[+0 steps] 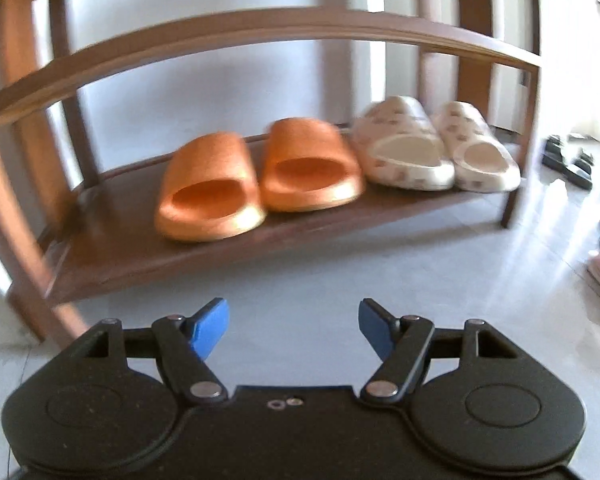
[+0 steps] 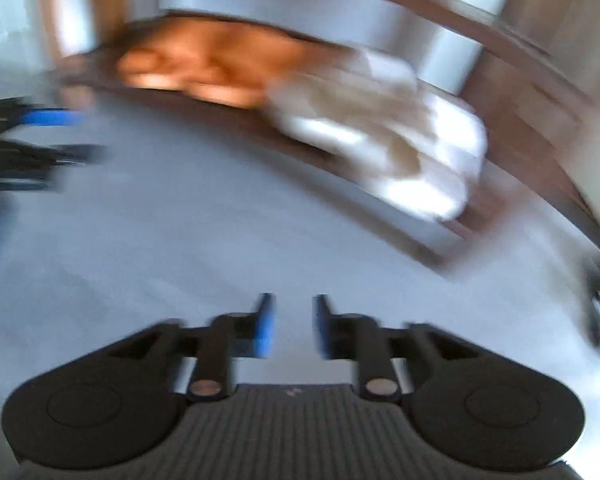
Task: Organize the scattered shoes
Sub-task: 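Open the right gripper to release the orange slides and withdraw, then move the right gripper to the pink plush slippers and grasp both, then lift the pink slippers with the right gripper onto the higher shelf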
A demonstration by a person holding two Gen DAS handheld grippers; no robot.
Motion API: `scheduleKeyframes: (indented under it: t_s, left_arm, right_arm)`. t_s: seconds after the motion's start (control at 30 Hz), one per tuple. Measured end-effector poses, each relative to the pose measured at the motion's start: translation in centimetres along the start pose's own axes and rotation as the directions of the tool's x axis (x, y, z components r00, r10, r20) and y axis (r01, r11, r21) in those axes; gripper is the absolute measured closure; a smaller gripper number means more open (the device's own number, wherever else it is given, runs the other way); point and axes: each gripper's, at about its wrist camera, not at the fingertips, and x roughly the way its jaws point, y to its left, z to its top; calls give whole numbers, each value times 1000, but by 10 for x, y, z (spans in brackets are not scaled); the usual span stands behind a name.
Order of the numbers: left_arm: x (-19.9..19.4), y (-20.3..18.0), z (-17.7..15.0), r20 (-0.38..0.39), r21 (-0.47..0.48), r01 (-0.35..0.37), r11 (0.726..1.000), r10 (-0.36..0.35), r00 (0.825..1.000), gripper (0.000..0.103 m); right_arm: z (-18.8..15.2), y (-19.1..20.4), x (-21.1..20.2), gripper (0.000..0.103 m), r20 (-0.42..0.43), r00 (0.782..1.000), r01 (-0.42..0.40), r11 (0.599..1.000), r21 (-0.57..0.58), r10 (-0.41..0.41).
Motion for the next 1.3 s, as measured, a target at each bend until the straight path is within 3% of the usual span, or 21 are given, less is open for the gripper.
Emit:
scheduleKeyframes:
  t_s: [0.1, 0.27, 0.37, 0.47, 0.63, 0.7, 0.77, 0.83, 0.93, 1.0, 1.17, 1.3]
  left_arm:
    - [0, -36, 19, -19, 127, 97, 987, -95, 995, 31]
    - [8, -93, 56, -61, 247, 187, 951, -178, 982, 31]
    - [13, -125, 72, -56, 311, 193, 931, -185, 981, 31]
    - [19, -167, 91, -49, 382, 196, 903, -192, 980, 31]
    - [28, -214, 104, -61, 456, 195, 868, -188, 980, 31]
    - [32, -224, 105, -81, 459, 189, 868, -171, 982, 31]
    - [36, -230, 104, -118, 427, 186, 885, -150, 982, 31]
    - [38, -232, 99, -140, 398, 182, 899, -137, 981, 31]
    - [39, -233, 93, -156, 391, 166, 905, -113, 981, 31]
    - [38, -232, 91, -153, 392, 149, 908, -96, 984, 31]
    - [27, -222, 92, -62, 351, 93, 932, -76, 995, 31]
    - [19, -212, 103, 39, 294, 31, 955, -45, 998, 31]
  right_arm:
    - [-49, -76, -7, 51, -34, 979, 203, 951, 232, -200]
    - [-107, -140, 9, 47, -120, 952, 305, 881, 362, -281]
    - [-117, -148, 31, 36, -120, 961, 277, 906, 320, -251]
    - [-118, -157, 63, 35, -139, 974, 214, 924, 317, -178]
    - [-118, -180, 104, 37, -88, 991, 126, 896, 427, -98]
    - [-122, -191, 112, 38, -16, 998, 58, 874, 483, -57]
    - [-124, -192, 115, 52, 53, 997, 20, 867, 497, -53]
    - [-124, -189, 118, 73, 102, 993, 5, 875, 484, -63]
    - [-122, -181, 117, 88, 142, 987, 6, 904, 428, -74]
    - [-123, -177, 113, 89, 166, 982, 10, 912, 411, -86]
    - [-129, -168, 74, 90, 282, 955, -36, 912, 409, -88]
    - [-125, -151, 29, 90, 389, 918, -89, 912, 401, -81]
